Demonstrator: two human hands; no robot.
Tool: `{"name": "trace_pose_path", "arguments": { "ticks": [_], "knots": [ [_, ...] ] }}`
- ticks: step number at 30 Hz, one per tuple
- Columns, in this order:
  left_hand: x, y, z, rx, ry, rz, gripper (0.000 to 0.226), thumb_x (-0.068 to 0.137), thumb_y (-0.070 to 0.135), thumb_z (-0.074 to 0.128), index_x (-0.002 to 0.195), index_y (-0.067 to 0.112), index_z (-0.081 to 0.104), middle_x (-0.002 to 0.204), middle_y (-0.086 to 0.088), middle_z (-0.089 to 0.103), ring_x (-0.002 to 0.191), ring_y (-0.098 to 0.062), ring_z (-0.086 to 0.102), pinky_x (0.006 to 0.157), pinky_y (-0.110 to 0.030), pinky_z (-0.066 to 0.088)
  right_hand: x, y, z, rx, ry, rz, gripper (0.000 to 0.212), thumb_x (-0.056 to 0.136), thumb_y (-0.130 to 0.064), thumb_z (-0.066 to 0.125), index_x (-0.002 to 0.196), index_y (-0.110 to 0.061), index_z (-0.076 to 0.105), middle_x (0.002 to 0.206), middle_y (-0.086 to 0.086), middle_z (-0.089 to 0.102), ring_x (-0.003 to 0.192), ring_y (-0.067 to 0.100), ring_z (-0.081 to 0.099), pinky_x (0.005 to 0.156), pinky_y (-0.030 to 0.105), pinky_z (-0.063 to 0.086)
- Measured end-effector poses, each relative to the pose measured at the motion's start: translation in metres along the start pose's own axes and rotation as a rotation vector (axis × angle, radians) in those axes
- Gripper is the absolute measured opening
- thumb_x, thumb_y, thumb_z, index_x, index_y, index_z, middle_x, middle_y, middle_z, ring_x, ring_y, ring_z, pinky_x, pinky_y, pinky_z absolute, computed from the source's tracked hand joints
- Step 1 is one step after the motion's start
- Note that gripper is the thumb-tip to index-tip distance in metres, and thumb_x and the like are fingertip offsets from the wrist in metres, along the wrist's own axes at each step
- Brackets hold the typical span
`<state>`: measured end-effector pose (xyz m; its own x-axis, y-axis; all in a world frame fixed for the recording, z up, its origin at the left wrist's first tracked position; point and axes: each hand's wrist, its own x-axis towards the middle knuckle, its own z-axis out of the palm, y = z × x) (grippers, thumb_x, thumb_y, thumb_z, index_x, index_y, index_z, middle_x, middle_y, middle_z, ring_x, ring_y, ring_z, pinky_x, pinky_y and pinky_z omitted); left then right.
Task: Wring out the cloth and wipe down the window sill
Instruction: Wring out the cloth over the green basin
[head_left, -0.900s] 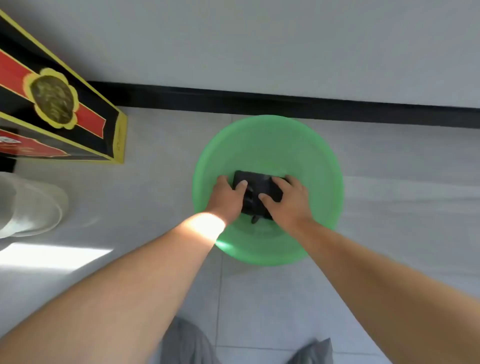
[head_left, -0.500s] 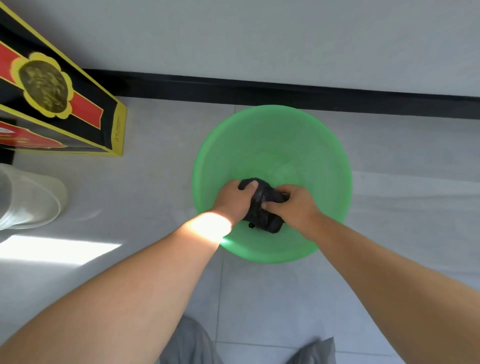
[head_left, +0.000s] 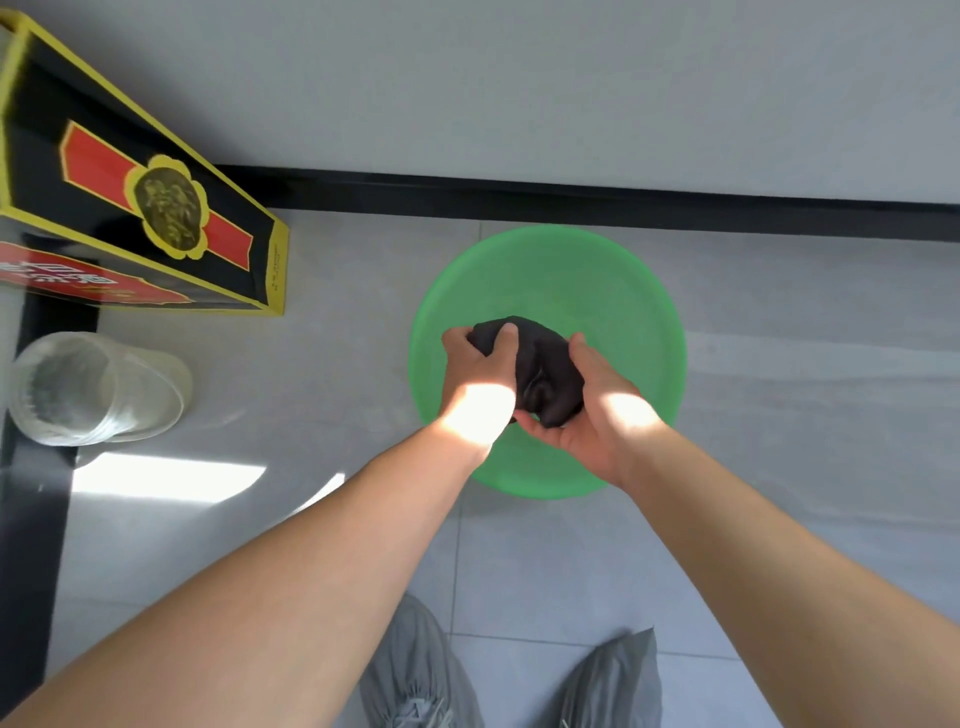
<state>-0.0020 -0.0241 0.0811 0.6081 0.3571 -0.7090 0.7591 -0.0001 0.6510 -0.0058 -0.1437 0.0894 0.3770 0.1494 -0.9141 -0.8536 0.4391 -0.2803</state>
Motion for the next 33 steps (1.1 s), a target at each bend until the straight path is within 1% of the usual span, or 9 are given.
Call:
{"name": "trace_pose_path", "arguments": {
  "ticks": [3, 6, 8, 12, 15, 22, 26, 31, 33],
  "knots": [
    [0.000, 0.011, 0.004, 0.111, -0.037, -0.009, 0.060, 0.098, 0.043, 0.049, 0.151, 0.032, 0.022, 0.127, 0.004, 0.053, 0.113, -0.027, 0.057, 0.087, -0.029, 0.037, 0.003, -0.010, 0.004, -0.036, 0.057, -0.020, 0.039, 0.095, -0.052, 0.059, 0.112, -0.018, 0.067, 0.089, 0.004, 0.076, 0.077, 0.020, 0.067, 0.061, 0.032, 0.057],
    [0.007, 0.019, 0.010, 0.203, -0.154, 0.110, 0.031, 0.097, 0.051, 0.043, 0.124, 0.037, 0.050, 0.110, 0.011, 0.062, 0.103, -0.026, 0.063, 0.094, -0.039, 0.051, 0.012, -0.020, 0.007, -0.135, 0.090, -0.099, 0.039, 0.090, -0.056, 0.063, 0.104, -0.020, 0.070, 0.082, 0.002, 0.075, 0.068, 0.017, 0.066, 0.056, 0.027, 0.052],
    [0.010, 0.023, 0.013, 0.228, -0.174, 0.168, 0.034, 0.097, 0.058, 0.038, 0.103, 0.028, 0.054, 0.094, 0.004, 0.063, 0.090, -0.025, 0.065, 0.085, -0.047, 0.057, 0.020, -0.026, 0.014, -0.216, 0.113, -0.168, 0.039, 0.088, -0.057, 0.065, 0.100, -0.020, 0.070, 0.078, 0.002, 0.071, 0.058, 0.016, 0.062, 0.052, 0.025, 0.048],
    [0.020, 0.021, 0.016, 0.299, -0.117, 0.229, 0.048, 0.098, 0.063, 0.027, 0.097, 0.023, 0.054, 0.089, 0.001, 0.064, 0.082, -0.020, 0.064, 0.070, -0.041, 0.058, 0.033, -0.031, 0.033, -0.304, 0.147, -0.289, 0.036, 0.084, -0.056, 0.070, 0.085, -0.020, 0.066, 0.062, 0.001, 0.060, 0.048, 0.016, 0.051, 0.047, 0.024, 0.041],
    [0.026, 0.018, 0.016, 0.287, -0.077, 0.235, 0.052, 0.099, 0.061, 0.027, 0.097, 0.022, 0.061, 0.090, 0.004, 0.064, 0.083, -0.013, 0.061, 0.076, -0.036, 0.047, 0.039, -0.029, 0.037, -0.301, 0.145, -0.351, 0.035, 0.087, -0.049, 0.071, 0.073, -0.018, 0.060, 0.050, -0.004, 0.054, 0.039, 0.012, 0.048, 0.038, 0.019, 0.036],
    [0.029, 0.013, 0.020, 0.193, -0.063, 0.285, 0.040, 0.098, 0.047, 0.039, 0.077, 0.020, 0.059, 0.075, 0.006, 0.062, 0.069, -0.009, 0.058, 0.061, -0.027, 0.040, 0.047, -0.021, 0.034, -0.240, 0.119, -0.407, 0.019, 0.094, -0.026, 0.060, 0.079, -0.014, 0.058, 0.073, 0.009, 0.056, 0.057, 0.021, 0.054, 0.043, 0.024, 0.043],
    [0.030, 0.006, 0.021, 0.179, -0.089, 0.319, 0.038, 0.100, 0.040, 0.039, 0.071, 0.022, 0.054, 0.068, 0.007, 0.057, 0.060, -0.005, 0.052, 0.057, -0.025, 0.038, 0.052, -0.018, 0.029, -0.282, 0.148, -0.421, 0.024, 0.091, -0.015, 0.051, 0.067, -0.018, 0.048, 0.061, 0.003, 0.048, 0.056, 0.020, 0.046, 0.045, 0.027, 0.045],
    [0.032, 0.006, 0.021, 0.157, -0.108, 0.277, 0.036, 0.102, 0.038, 0.038, 0.073, 0.021, 0.051, 0.071, 0.001, 0.055, 0.066, -0.017, 0.052, 0.062, -0.031, 0.041, 0.052, -0.021, 0.030, -0.393, 0.166, -0.439, 0.025, 0.092, -0.019, 0.051, 0.067, -0.019, 0.048, 0.063, 0.001, 0.045, 0.060, 0.022, 0.045, 0.047, 0.030, 0.041],
    [0.035, 0.011, 0.016, 0.122, -0.124, 0.209, 0.032, 0.100, 0.045, 0.039, 0.088, 0.020, 0.055, 0.083, -0.001, 0.059, 0.075, -0.022, 0.057, 0.067, -0.036, 0.047, 0.049, -0.024, 0.029, -0.420, 0.140, -0.468, 0.022, 0.096, -0.032, 0.057, 0.080, -0.018, 0.055, 0.073, 0.002, 0.054, 0.064, 0.022, 0.055, 0.053, 0.037, 0.052]
  ]
}}
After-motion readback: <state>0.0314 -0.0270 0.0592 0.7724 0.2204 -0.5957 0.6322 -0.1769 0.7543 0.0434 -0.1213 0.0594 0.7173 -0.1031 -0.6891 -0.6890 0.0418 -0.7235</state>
